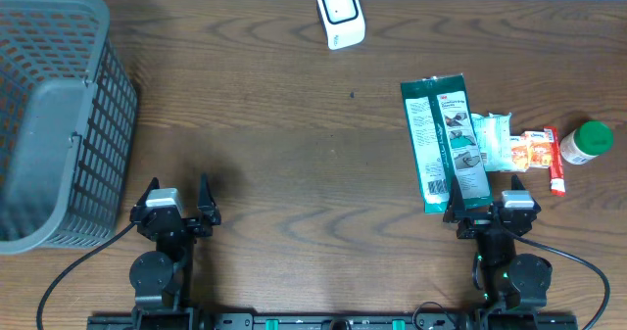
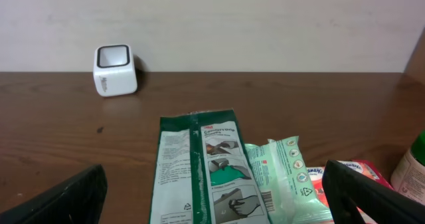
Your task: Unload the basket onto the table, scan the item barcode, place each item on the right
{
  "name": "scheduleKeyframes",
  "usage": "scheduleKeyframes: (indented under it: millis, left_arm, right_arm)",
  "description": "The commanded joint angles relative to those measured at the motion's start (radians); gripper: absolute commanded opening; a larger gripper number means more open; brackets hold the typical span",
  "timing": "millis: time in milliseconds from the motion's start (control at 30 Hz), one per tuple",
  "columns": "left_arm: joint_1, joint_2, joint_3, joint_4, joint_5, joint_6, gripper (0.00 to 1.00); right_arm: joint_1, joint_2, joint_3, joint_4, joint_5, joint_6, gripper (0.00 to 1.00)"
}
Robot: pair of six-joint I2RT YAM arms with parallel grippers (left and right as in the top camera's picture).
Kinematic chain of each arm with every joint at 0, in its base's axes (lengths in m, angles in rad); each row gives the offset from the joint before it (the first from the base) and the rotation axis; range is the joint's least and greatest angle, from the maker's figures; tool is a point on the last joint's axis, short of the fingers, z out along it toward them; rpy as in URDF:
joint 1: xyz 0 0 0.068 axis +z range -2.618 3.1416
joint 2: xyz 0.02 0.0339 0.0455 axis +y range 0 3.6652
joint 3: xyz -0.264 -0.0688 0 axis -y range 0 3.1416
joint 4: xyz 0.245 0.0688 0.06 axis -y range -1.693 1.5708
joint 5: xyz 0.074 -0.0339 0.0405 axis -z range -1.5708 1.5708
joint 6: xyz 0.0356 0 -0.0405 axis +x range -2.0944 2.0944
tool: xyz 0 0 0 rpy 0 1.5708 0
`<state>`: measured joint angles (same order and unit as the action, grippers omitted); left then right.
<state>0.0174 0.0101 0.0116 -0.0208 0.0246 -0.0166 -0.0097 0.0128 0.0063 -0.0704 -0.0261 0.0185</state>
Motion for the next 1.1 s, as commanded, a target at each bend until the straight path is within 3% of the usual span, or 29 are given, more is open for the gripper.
scheduleKeyframes:
  millis: [0,1067]
  left_arm:
    - [-0.001,-0.006,-0.008,-0.05,-0.01,0.02,0.85]
    - [-0.001,-0.006,-0.008,-0.05,-0.01,0.02,0.85]
  right_arm:
    - [0.013,-0.006,-0.001,-0.004,0.006,0.0,0.99]
    - [0.013,-0.006,-0.001,-0.004,0.006,0.0,0.99]
